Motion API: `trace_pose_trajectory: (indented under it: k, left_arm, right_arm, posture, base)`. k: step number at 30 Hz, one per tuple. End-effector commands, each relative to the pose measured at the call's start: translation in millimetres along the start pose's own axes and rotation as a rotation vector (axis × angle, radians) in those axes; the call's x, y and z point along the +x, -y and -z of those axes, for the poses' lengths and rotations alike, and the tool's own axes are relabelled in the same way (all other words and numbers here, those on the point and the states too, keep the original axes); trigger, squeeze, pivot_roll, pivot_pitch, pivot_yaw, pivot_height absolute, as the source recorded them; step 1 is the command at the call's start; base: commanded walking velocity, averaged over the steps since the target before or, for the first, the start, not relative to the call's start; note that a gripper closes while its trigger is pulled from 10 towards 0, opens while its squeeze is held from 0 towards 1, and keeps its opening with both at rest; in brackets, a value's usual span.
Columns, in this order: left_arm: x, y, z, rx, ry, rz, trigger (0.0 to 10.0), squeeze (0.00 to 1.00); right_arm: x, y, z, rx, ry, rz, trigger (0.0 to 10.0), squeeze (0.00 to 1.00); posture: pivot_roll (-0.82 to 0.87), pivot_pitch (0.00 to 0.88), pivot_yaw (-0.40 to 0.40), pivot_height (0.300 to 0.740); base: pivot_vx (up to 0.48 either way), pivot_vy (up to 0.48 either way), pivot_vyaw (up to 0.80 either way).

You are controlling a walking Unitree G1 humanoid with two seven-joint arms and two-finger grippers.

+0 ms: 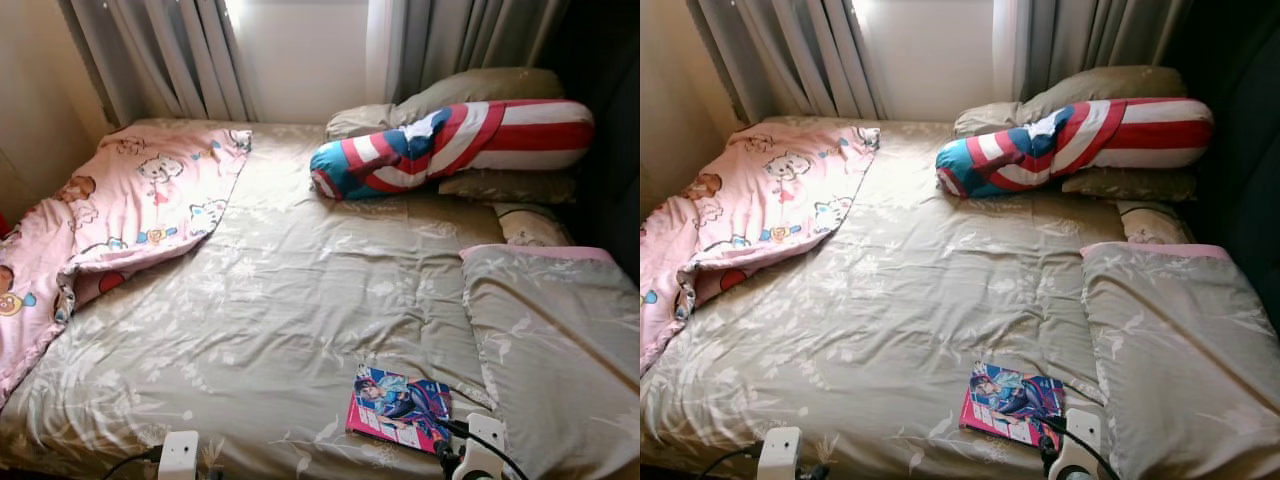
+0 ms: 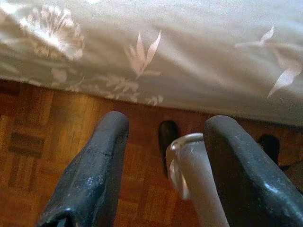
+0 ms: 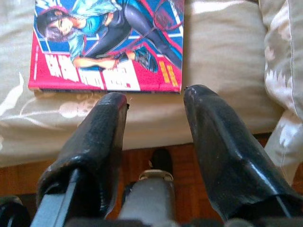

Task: Clean up the room

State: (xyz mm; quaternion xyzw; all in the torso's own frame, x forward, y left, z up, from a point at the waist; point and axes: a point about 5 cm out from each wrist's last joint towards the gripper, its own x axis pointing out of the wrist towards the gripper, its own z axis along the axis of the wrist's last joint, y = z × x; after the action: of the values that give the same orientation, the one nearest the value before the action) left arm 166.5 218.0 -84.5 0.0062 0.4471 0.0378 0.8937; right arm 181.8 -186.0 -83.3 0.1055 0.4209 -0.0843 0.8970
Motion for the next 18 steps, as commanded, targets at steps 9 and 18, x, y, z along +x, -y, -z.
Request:
trace_pose_trajectory:
  k: [9,18]
  left_arm:
    - [-3.7,-2.6,16.6,0.000,-0.065,-0.020,10.0,0.00]
    - [-2.9,-1.6,14.5,0.008,-0.063,-0.020,10.0,0.00]
  right_arm:
    - [-2.5,2.9,9.2,-0.069,-0.028,0.000,10.0,0.00]
    - [-0.6,-2.9,5.8,-0.038,-0.030,-0.015,10.0,0.00]
  posture:
    - [-0.03,0.000,0.013,0.740]
    - [-0.03,0.000,0.012,0.740]
  base:
    - [0.000,0.000,0.18]
    - [0.000,0.000,0.62]
